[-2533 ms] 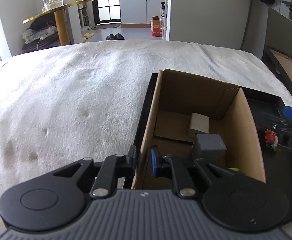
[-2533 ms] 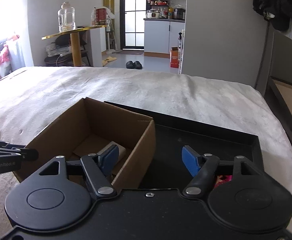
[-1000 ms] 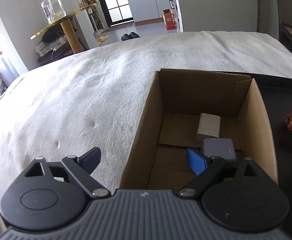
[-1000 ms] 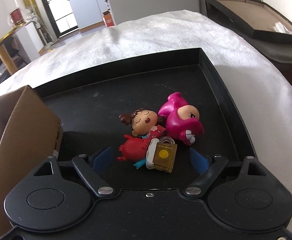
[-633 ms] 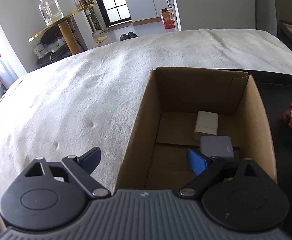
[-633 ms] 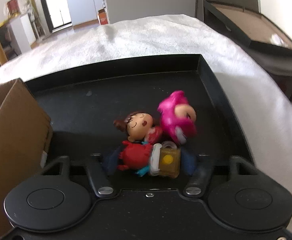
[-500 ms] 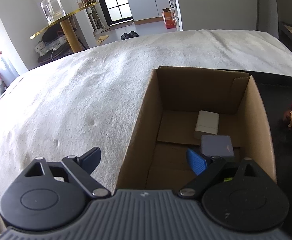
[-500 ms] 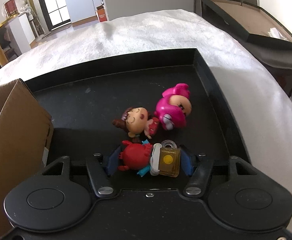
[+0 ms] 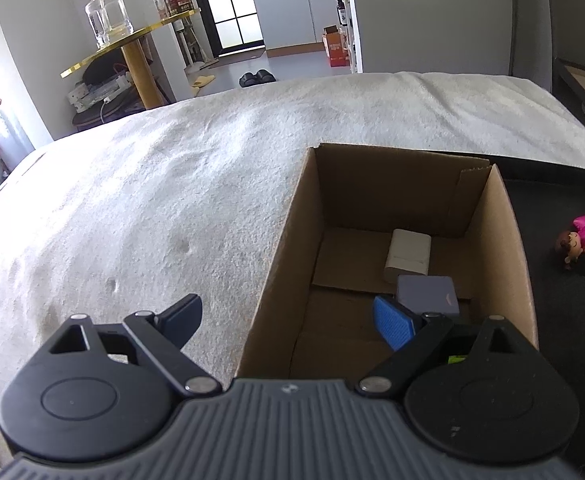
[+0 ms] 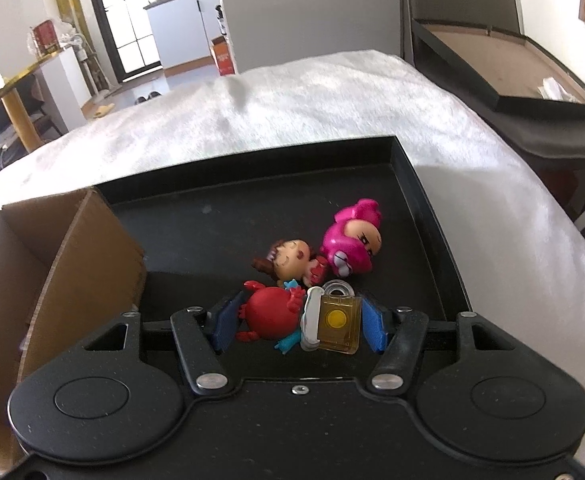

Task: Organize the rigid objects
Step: 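Move the right tool to the tray and grasp the red figure and yellow padlock toy, then carry the red figure and padlock toy into the box and release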

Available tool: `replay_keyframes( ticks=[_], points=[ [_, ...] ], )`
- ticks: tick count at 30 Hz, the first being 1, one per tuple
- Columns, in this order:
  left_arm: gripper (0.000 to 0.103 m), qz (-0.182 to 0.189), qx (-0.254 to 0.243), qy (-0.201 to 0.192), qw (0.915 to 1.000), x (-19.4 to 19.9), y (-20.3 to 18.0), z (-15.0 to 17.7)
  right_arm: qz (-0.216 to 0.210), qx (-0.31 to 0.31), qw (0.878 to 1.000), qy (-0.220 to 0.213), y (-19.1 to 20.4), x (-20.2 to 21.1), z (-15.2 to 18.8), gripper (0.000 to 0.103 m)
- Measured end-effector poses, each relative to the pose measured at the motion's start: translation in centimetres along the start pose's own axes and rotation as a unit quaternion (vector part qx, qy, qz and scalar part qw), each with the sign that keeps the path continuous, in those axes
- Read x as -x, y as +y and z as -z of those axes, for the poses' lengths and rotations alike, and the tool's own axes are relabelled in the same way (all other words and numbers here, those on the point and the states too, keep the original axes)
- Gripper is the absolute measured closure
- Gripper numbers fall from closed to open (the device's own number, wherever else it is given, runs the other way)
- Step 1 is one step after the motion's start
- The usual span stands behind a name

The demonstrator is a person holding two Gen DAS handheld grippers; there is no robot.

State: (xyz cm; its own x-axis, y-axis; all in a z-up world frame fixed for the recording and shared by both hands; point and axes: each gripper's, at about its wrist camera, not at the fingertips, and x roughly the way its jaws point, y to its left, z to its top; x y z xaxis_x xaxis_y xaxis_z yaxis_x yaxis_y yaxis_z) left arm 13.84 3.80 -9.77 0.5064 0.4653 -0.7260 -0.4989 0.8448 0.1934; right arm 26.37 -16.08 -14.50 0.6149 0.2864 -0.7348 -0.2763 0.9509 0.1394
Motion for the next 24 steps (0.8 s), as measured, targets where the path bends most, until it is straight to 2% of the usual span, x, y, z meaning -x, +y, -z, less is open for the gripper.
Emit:
replay_keyframes(
  ticks=[15,24],
  points=[
    [0.011,0.029,0.022,-0.002,0.9993,0.2,1.7,0.6,-0.044,0.045,0.997,-0.050,3.0,1.8,-1.1,0.043],
    [0.014,0.044,0.034,-0.012,0.9984,0.5,2.8,1.1,-0.094,0.089,0.987,-0.100,5.8,3.8,-1.7,0.043]
  ],
)
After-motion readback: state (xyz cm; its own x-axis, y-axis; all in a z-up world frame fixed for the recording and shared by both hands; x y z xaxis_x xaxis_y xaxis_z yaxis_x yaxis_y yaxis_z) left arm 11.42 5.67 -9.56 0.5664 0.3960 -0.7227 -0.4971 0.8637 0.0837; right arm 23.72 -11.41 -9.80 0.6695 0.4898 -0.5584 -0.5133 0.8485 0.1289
